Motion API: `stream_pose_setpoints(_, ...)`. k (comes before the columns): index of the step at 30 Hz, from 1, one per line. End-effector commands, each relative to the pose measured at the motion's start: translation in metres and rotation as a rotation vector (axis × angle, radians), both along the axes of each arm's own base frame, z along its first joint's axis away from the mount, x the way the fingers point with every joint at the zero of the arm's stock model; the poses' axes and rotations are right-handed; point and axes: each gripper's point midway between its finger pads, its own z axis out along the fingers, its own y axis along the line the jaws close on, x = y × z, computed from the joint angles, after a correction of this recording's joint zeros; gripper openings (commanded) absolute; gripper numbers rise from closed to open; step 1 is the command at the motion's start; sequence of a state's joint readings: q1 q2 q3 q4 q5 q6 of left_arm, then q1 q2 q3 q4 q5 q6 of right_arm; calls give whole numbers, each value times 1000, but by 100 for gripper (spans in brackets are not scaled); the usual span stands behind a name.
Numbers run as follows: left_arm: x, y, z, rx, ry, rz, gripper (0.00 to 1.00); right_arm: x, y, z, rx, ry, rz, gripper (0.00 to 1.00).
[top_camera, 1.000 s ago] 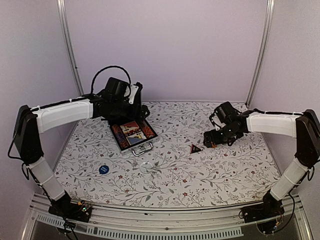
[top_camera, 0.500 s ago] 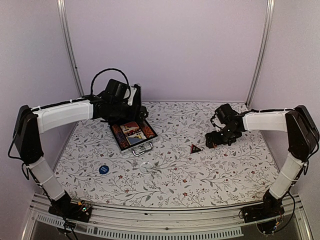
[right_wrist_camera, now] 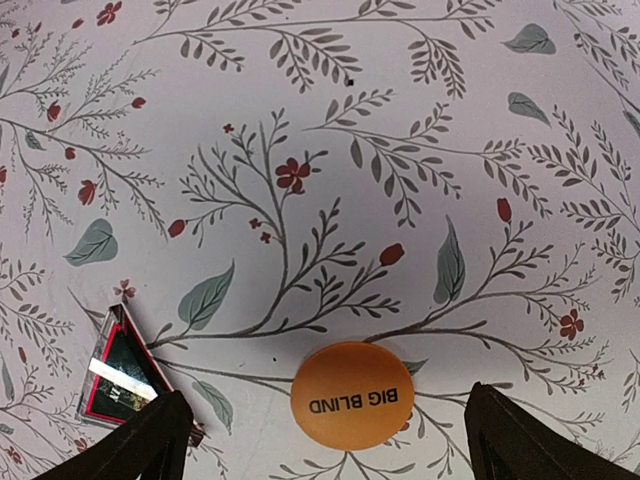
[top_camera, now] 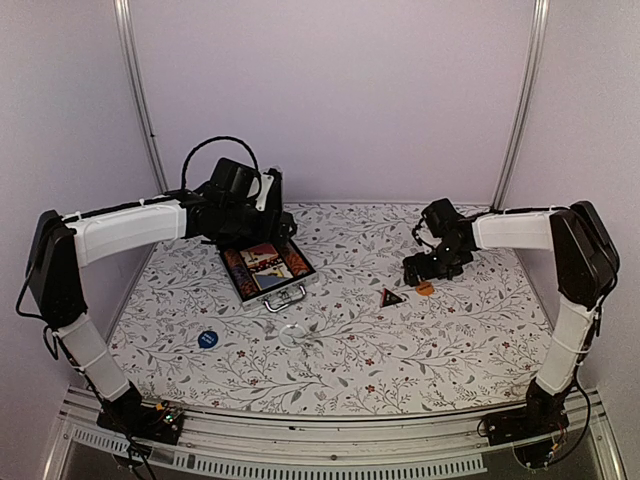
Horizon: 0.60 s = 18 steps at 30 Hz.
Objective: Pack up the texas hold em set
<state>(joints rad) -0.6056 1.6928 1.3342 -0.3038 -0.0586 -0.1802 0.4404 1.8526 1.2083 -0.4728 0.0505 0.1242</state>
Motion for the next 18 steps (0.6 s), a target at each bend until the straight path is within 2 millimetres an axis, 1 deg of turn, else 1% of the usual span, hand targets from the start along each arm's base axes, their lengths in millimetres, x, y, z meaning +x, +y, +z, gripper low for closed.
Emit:
stream_pose_setpoints(1, 4, 2, 3, -5, -22, -13, 100, 8, -2, -6, -30, 23, 2, 99)
stream_pose_setpoints(10, 2, -4, -2, -27, -12, -39, 100, 10, -7, -18, -44, 65, 4, 97)
stream_pose_setpoints(18, 0, -12, -6, -54, 14, -67, 100, 2, -6, -27, -26, 102, 24, 87)
